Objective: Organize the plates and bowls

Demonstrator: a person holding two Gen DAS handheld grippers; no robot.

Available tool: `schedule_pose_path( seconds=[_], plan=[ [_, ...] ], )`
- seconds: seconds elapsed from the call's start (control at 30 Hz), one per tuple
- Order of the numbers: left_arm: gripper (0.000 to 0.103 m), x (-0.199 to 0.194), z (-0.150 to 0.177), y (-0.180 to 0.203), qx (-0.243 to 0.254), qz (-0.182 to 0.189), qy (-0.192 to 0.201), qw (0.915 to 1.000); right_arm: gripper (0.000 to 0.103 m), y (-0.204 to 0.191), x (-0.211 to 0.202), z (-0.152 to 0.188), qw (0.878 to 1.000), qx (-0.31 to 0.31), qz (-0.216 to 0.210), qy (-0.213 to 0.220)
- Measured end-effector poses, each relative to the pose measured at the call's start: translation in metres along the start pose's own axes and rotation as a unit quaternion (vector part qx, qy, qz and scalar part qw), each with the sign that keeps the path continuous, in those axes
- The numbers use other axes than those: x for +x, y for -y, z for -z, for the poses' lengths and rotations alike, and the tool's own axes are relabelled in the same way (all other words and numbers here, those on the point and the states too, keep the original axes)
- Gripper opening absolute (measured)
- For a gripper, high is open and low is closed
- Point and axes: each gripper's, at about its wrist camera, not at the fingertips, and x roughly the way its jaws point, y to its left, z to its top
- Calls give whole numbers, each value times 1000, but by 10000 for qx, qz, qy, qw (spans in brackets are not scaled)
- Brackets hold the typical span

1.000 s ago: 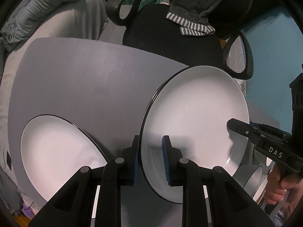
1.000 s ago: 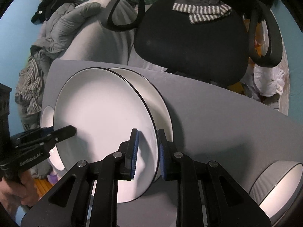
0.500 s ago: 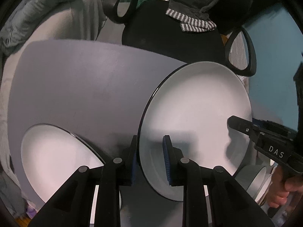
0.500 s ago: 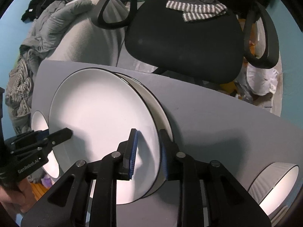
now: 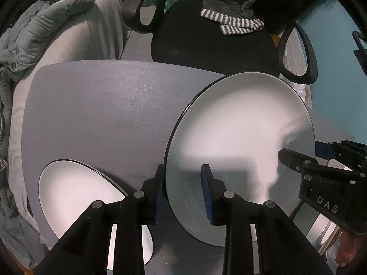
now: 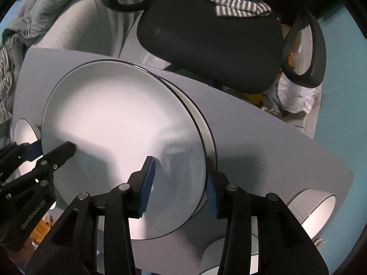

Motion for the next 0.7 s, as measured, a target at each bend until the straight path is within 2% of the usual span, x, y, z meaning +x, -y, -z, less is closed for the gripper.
schedule_pose_path(
  seconds=[0.33, 0.47, 0.53, 0.57, 0.7],
  plan=[
    [34, 3, 10, 7, -11, -70, -113, 9999, 42, -7, -5, 6, 9993, -111, 362, -4],
    [34, 1, 12, 6, -13, -98, -114, 9999, 42, -6, -5, 7, 9992, -103, 380, 35],
    [42, -1, 13, 7, -17, -166, -80, 9998, 45, -5, -8, 8, 9992, -78, 393, 80],
    [44, -2, 13, 7, -24, -196, -56, 9998, 51, -4, -8, 9, 9991, -68, 408, 110],
    [44, -5, 16, 6, -137, -198, -24, 9997, 53, 3, -13, 14, 9991, 50, 373, 212]
  ],
)
